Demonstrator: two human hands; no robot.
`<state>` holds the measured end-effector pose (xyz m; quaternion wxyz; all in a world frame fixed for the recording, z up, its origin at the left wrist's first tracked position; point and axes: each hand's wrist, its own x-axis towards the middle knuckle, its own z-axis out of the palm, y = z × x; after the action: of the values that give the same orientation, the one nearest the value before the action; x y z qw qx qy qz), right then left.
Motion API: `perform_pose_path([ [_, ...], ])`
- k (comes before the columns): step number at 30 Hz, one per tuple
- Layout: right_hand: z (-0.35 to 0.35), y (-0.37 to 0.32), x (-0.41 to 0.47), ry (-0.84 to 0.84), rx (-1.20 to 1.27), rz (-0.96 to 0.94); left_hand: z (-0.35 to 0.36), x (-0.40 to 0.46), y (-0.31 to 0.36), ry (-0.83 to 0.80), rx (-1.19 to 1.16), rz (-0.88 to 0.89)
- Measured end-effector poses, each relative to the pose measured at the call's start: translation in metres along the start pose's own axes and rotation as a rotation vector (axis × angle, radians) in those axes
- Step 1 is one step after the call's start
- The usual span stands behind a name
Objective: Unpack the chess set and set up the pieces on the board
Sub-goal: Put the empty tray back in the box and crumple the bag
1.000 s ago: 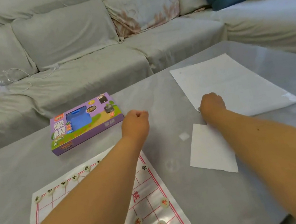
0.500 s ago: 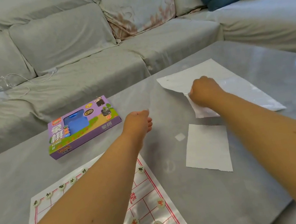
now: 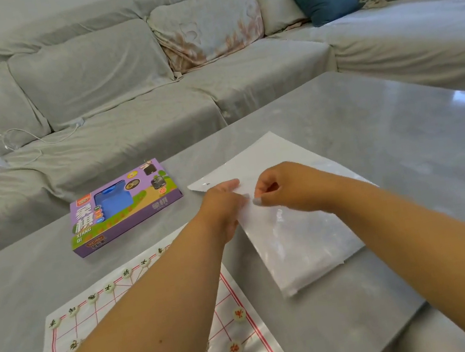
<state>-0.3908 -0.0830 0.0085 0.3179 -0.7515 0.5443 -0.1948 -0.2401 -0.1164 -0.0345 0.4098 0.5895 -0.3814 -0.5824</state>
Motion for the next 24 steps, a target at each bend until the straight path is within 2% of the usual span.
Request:
perform_pose_path([
  [3,-0.014,0.027,0.02,0.254,0.119,0.088,0.004,-0.006,0.004,0.024,0.126,0.093],
  [5,-0.028,0.053,0.033,0.433,0.153,0.212,0.008,-0.015,0.014,0.026,0.161,0.186],
  [7,-0.043,0.079,0.04,0.51,0.201,0.352,0.01,-0.022,0.024,0.005,0.168,0.28],
  [10,-0.061,0.104,0.043,0.446,0.27,0.489,0.01,-0.032,0.04,-0.07,0.166,0.403],
  [14,-0.074,0.1,0.03,0.395,0.379,0.519,0.004,-0.047,0.065,-0.155,0.14,0.51],
  [18,-0.084,0.079,0.008,0.411,0.714,0.509,-0.01,-0.064,0.085,-0.172,0.109,0.533],
  [21,-0.093,0.066,-0.004,0.391,0.88,0.377,-0.022,-0.08,0.094,-0.128,0.137,0.567],
  [24,-0.097,0.049,-0.017,0.351,1.006,0.218,-0.038,-0.09,0.099,0.018,0.269,0.624],
])
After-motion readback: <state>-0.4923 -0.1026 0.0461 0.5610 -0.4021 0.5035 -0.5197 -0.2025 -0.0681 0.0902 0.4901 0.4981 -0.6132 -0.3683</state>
